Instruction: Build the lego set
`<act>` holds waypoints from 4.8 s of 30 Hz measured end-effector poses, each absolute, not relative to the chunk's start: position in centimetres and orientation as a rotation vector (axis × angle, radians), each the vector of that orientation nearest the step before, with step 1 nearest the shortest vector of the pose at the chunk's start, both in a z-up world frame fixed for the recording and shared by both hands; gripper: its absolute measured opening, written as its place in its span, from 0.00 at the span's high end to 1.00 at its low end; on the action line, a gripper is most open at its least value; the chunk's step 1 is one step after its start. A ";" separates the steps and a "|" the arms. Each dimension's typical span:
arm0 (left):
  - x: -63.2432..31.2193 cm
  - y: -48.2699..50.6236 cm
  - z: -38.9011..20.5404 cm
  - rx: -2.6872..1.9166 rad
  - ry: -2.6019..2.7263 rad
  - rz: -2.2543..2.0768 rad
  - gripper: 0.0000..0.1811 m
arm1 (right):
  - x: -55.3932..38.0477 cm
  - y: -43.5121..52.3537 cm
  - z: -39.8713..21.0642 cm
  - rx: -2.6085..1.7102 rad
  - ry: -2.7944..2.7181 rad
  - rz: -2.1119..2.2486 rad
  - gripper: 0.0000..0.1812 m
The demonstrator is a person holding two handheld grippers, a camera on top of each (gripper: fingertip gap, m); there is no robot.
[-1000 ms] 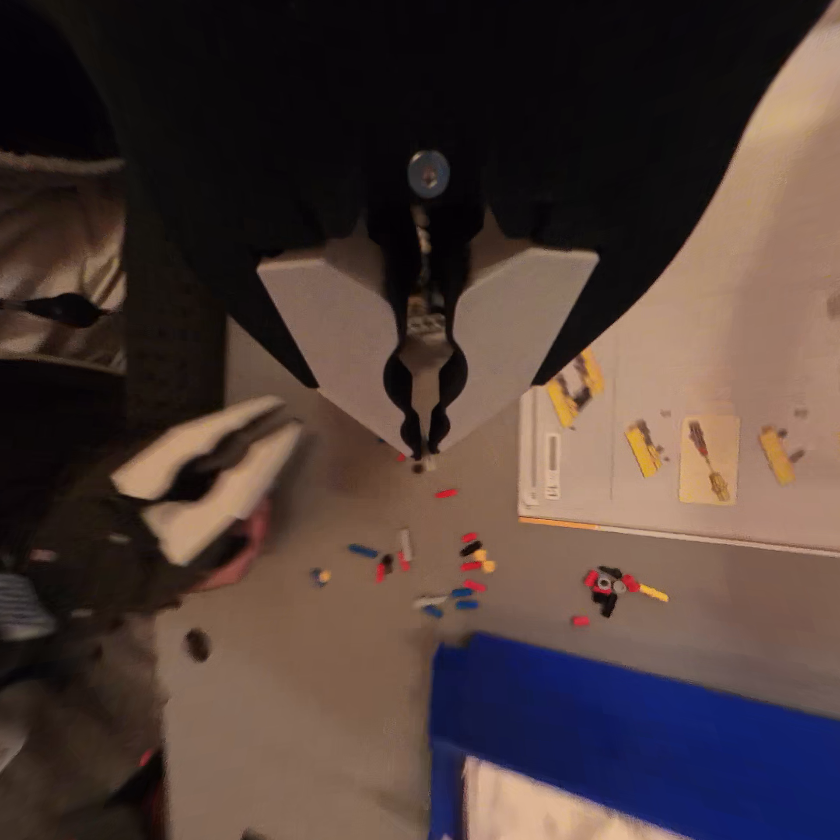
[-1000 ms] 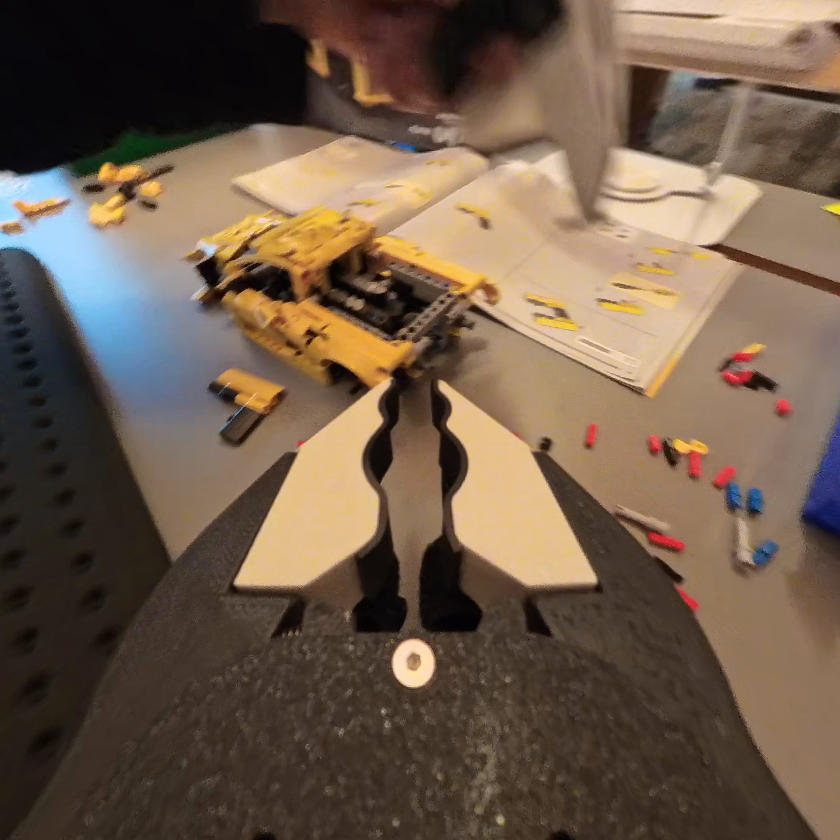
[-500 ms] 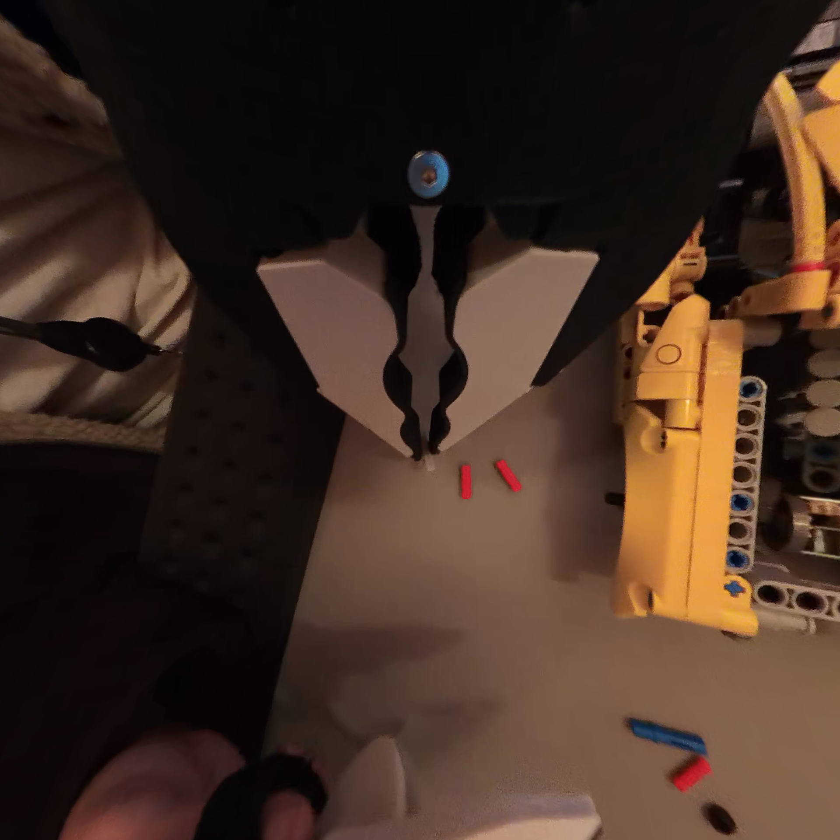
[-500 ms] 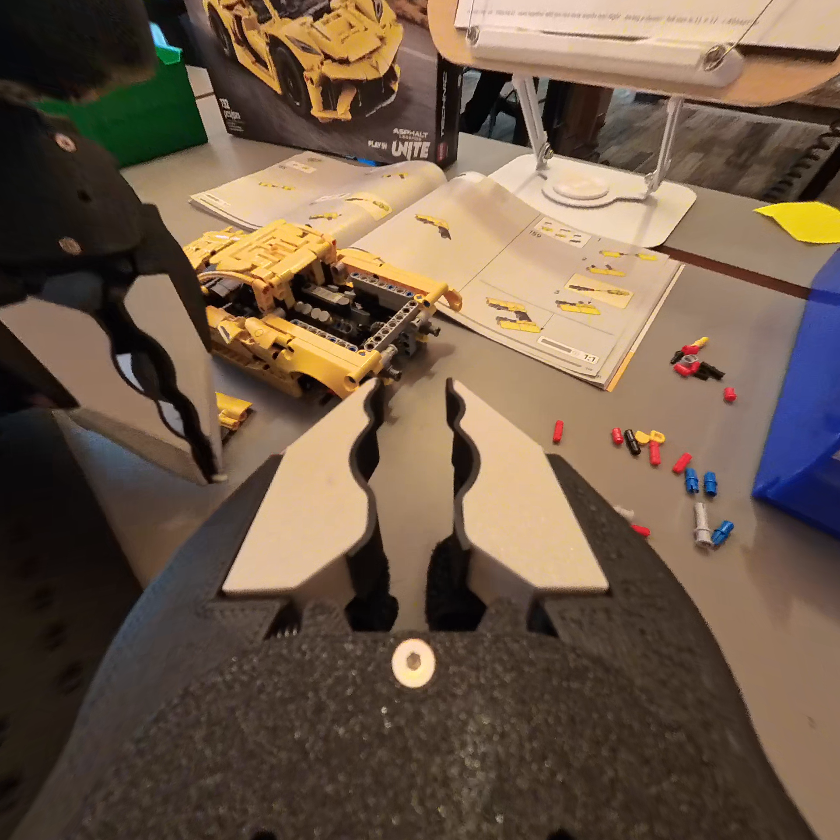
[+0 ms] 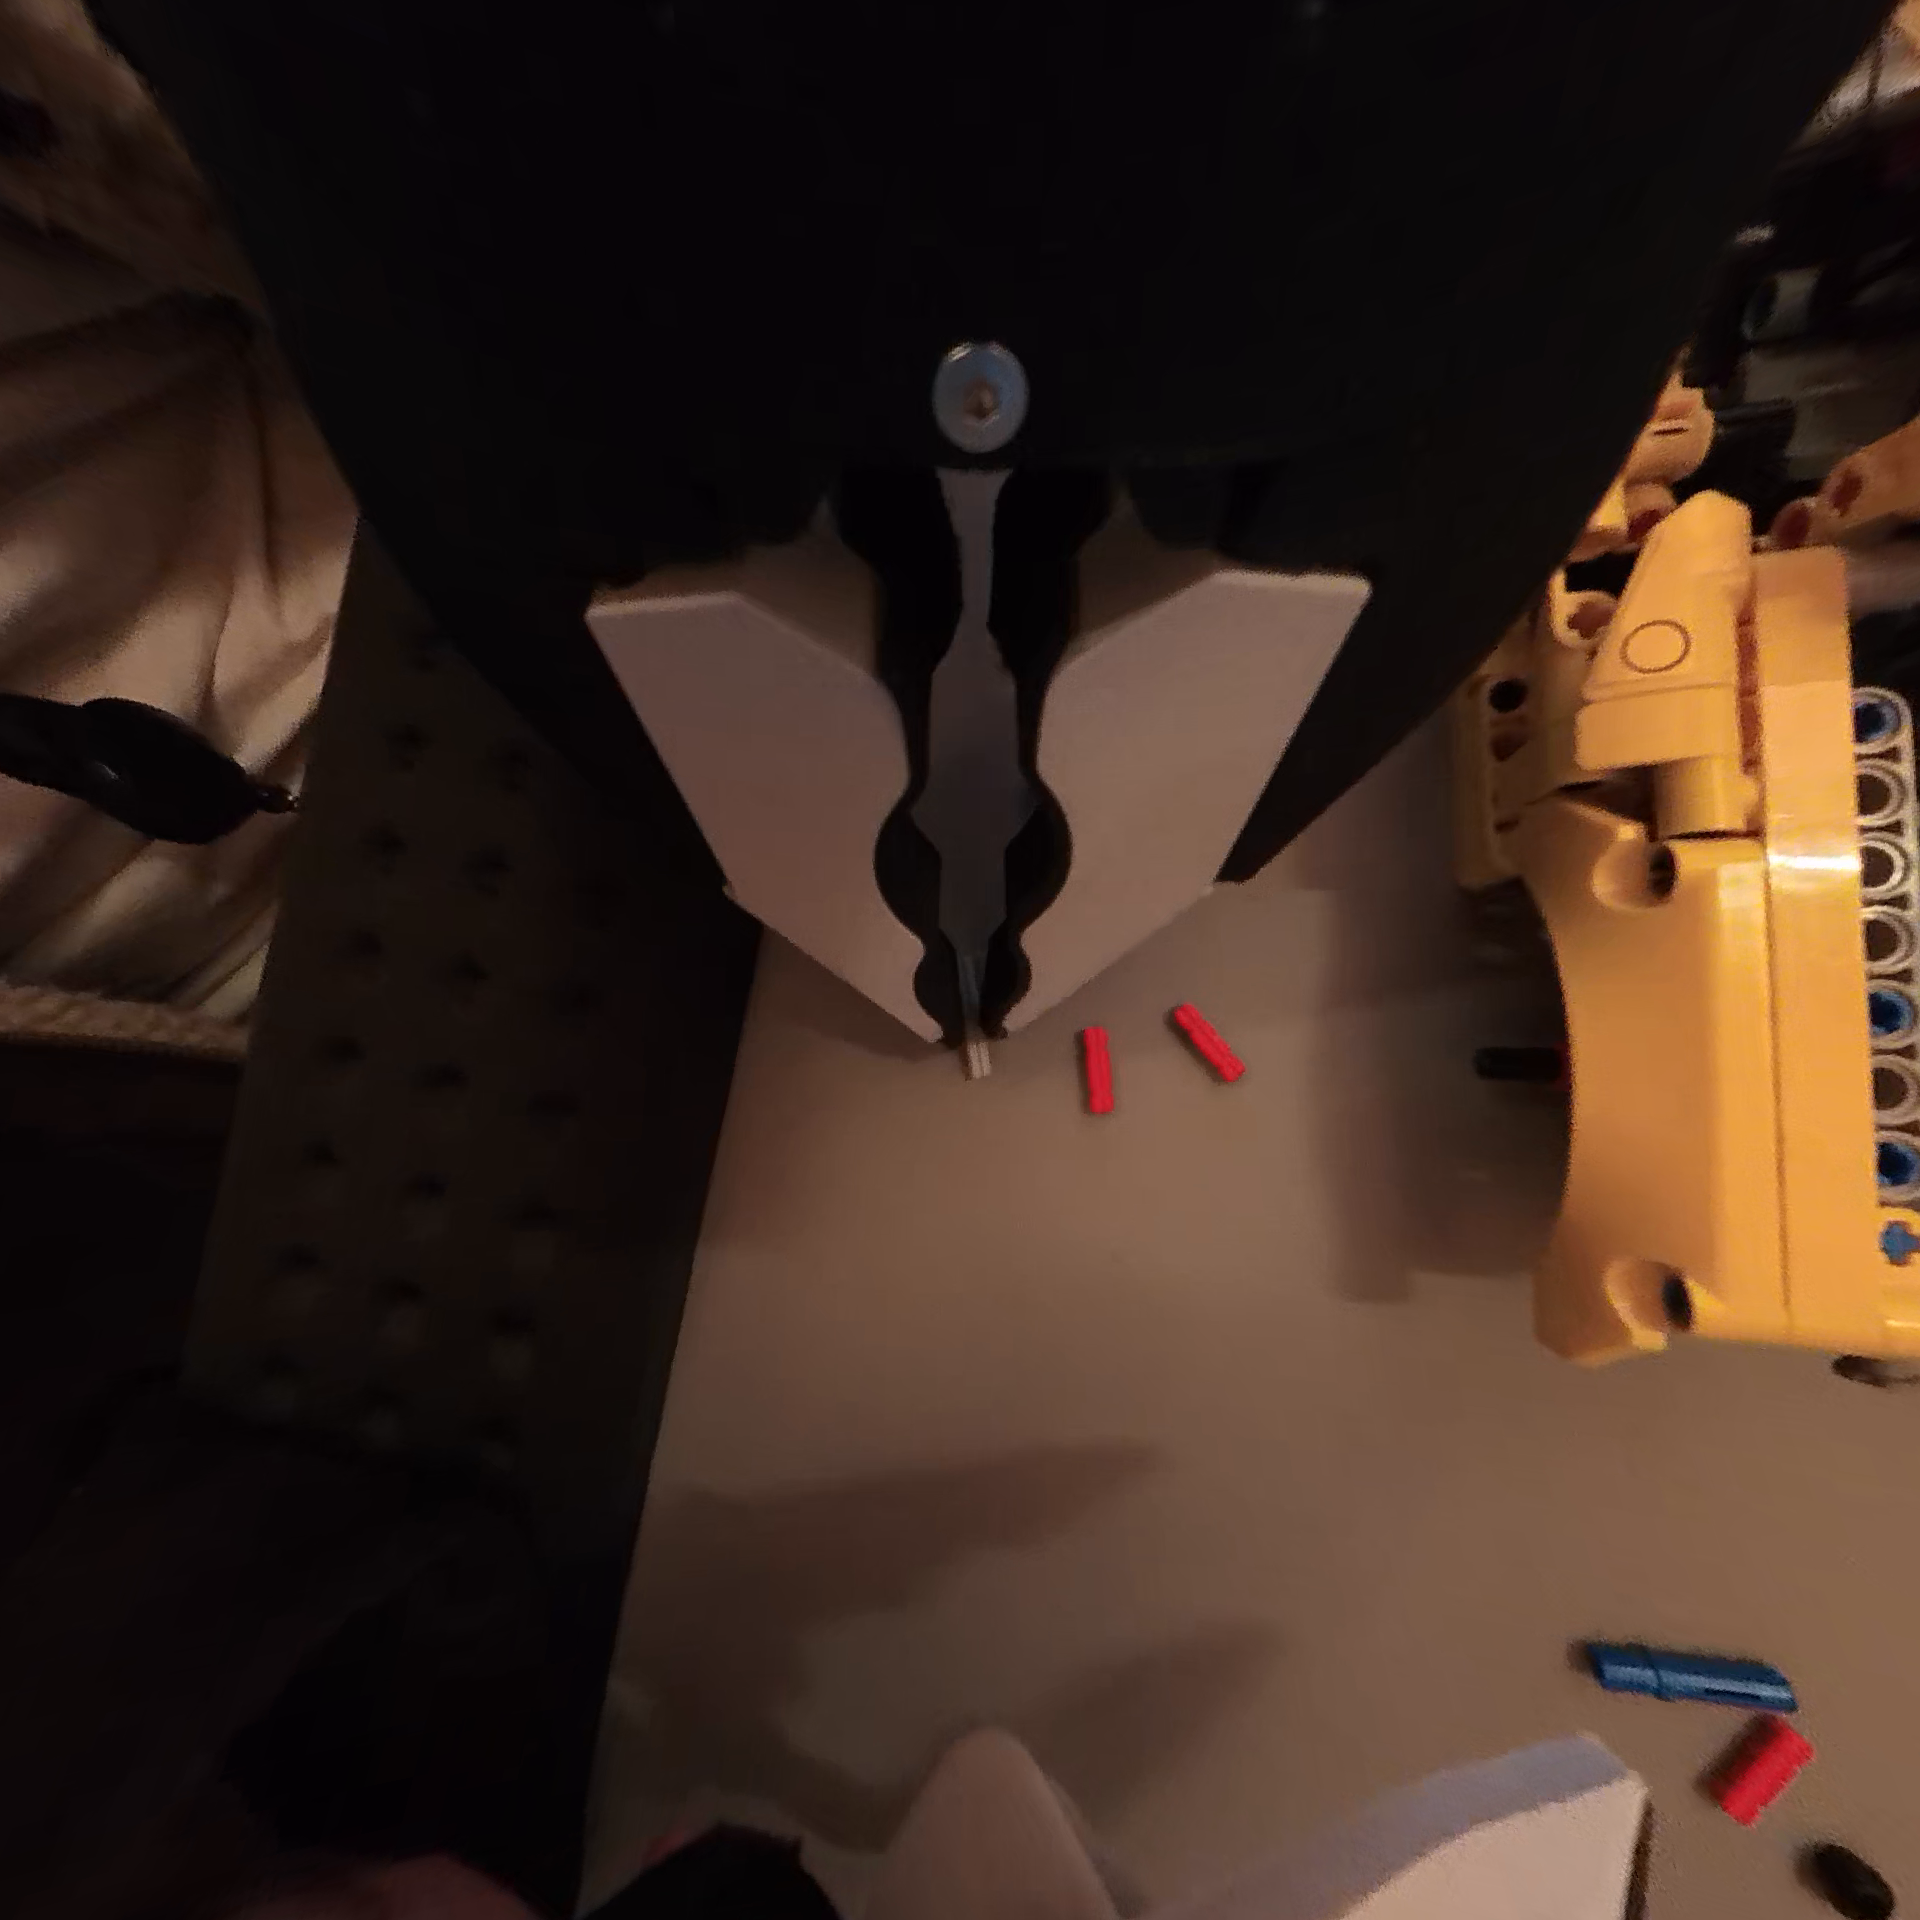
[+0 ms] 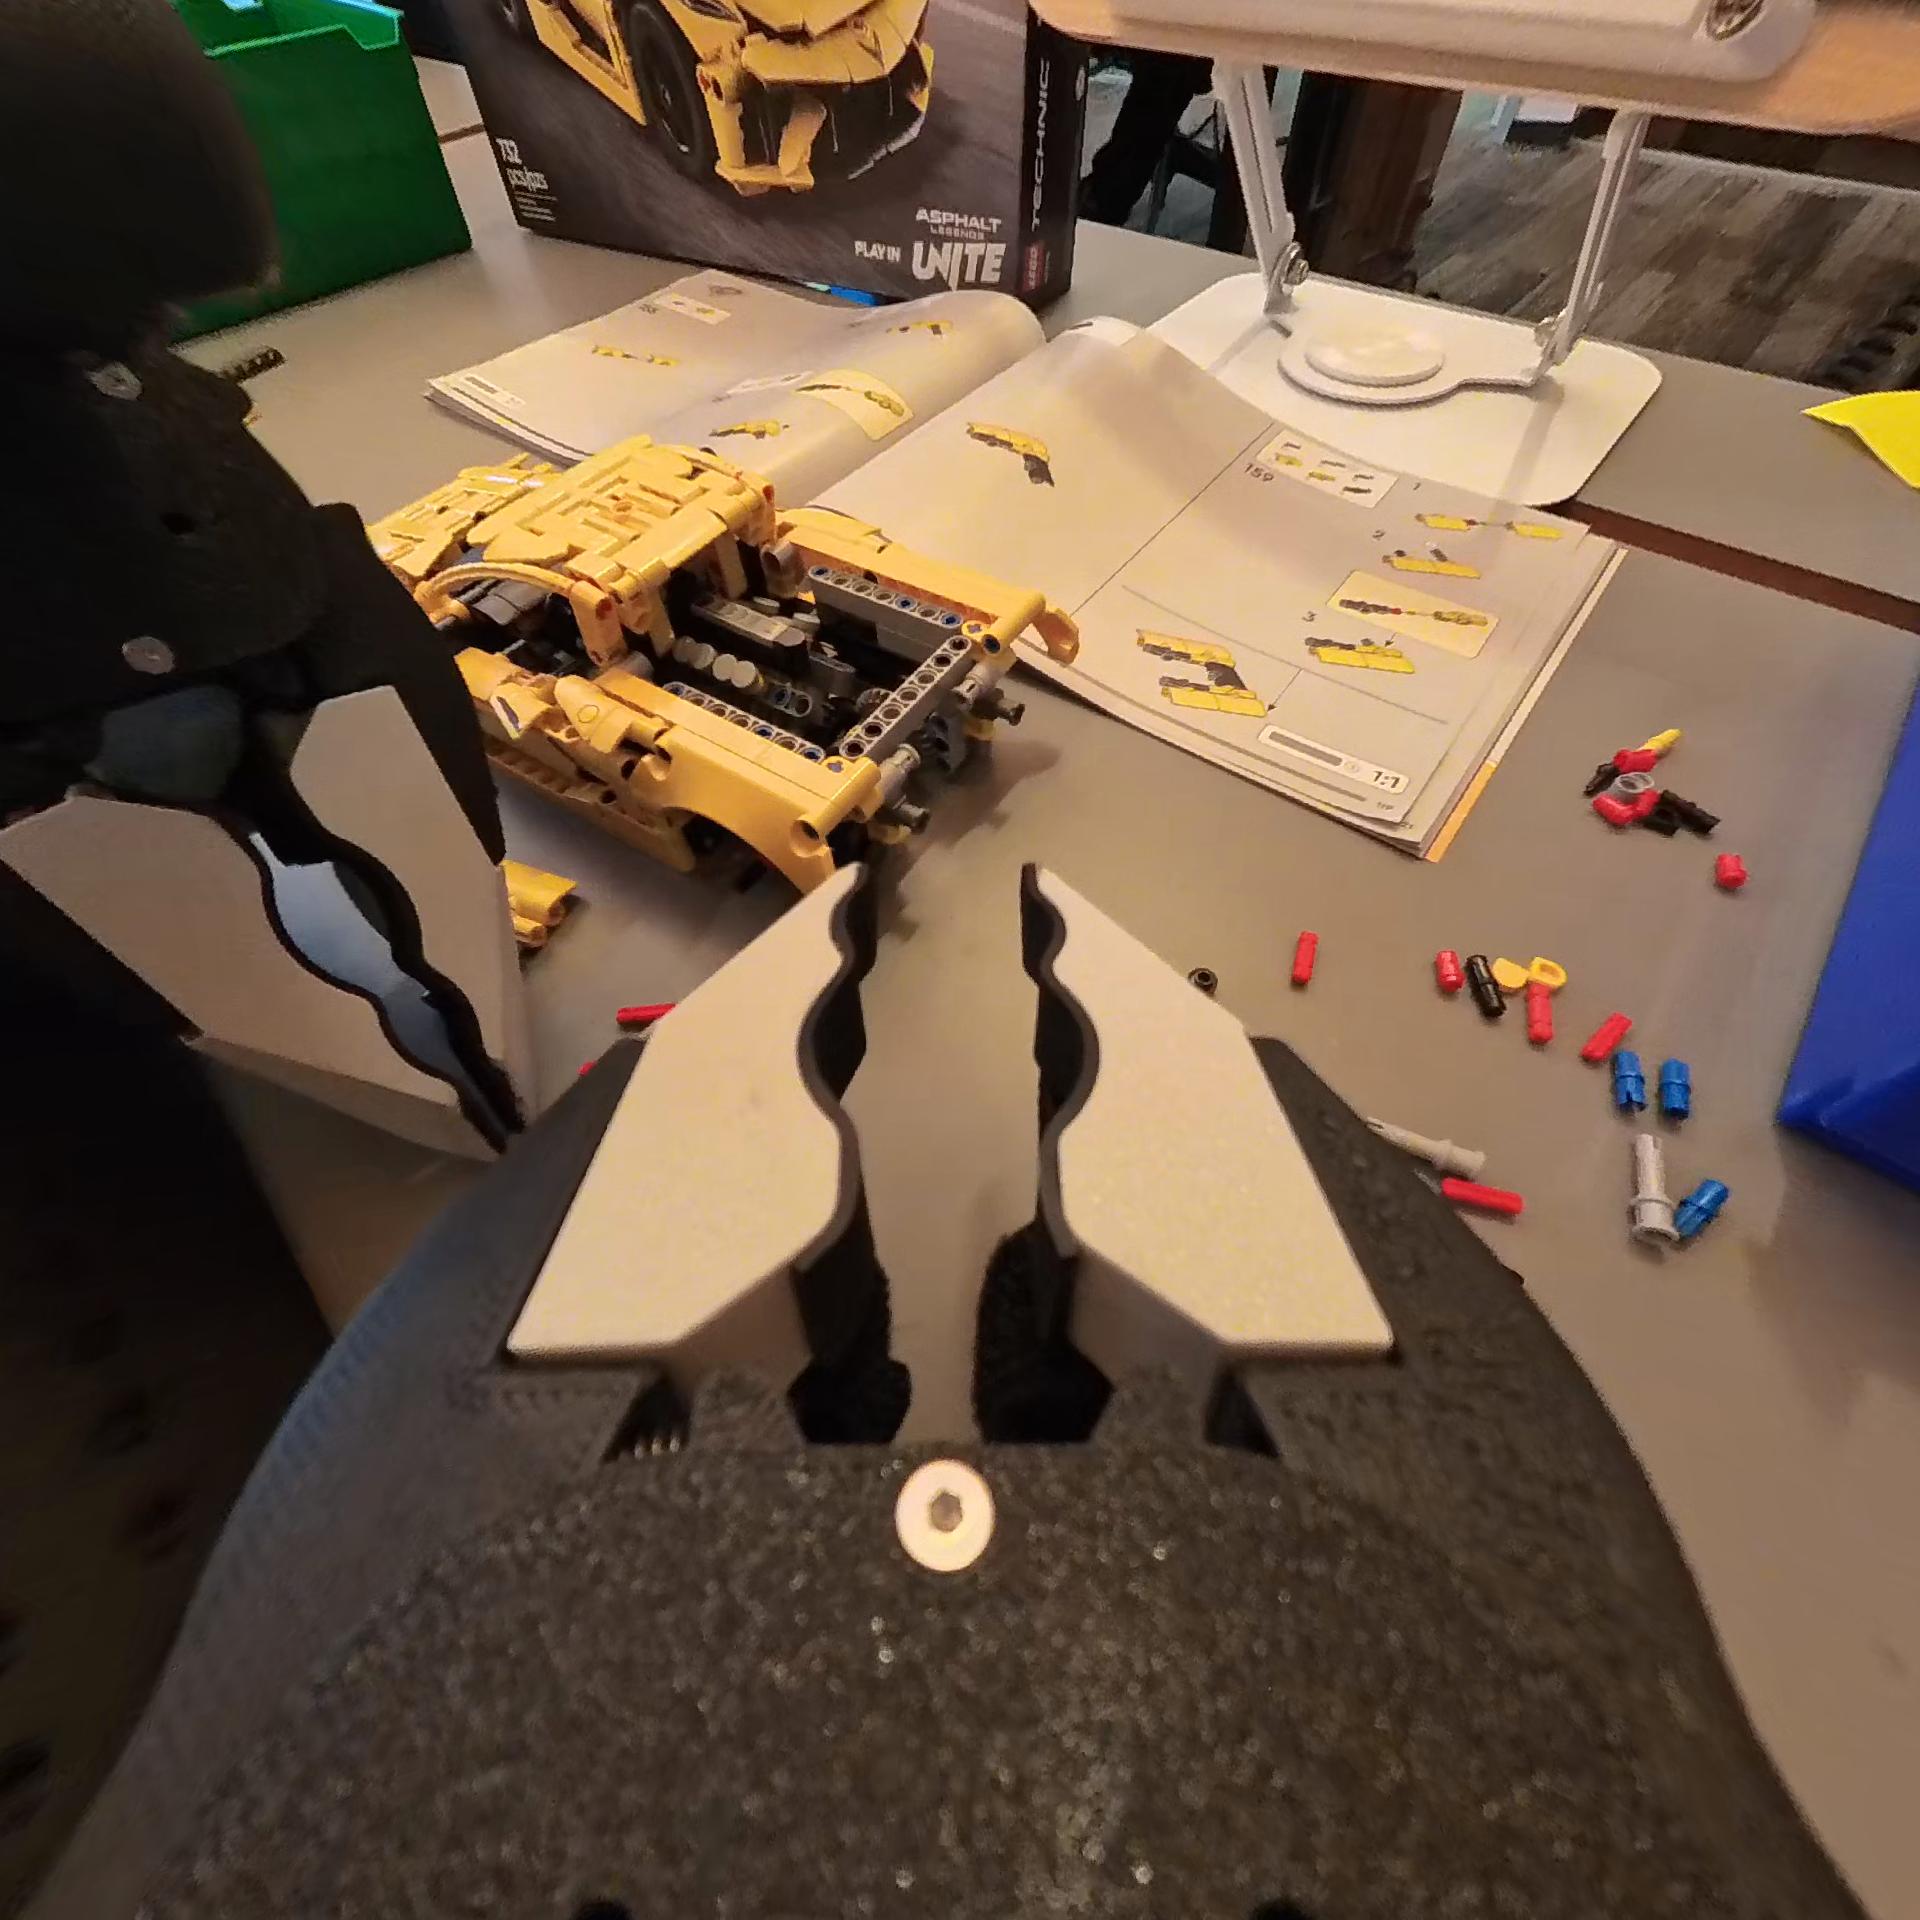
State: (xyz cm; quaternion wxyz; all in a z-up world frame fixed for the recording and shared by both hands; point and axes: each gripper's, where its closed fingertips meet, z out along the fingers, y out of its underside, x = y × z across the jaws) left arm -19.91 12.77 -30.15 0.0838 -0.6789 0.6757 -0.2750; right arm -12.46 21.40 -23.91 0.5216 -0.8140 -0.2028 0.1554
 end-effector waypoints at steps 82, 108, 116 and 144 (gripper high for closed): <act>-23.9 42.0 -22.7 -2.115 1.200 -0.558 0.79 | -13.3 17.1 -24.7 -2.095 -0.574 0.570 0.91; -24.6 42.5 -23.8 -2.143 1.200 -0.557 0.79 | -17.2 16.5 -29.7 -2.158 -0.921 0.594 0.90; -27.5 42.3 -17.6 -2.068 1.104 -0.523 0.79 | -16.2 17.9 -26.9 -2.034 -0.804 0.573 0.91; -60.8 27.0 -29.7 -2.313 1.040 -0.258 0.79 | -15.7 18.1 -27.8 -2.078 -0.755 0.450 0.95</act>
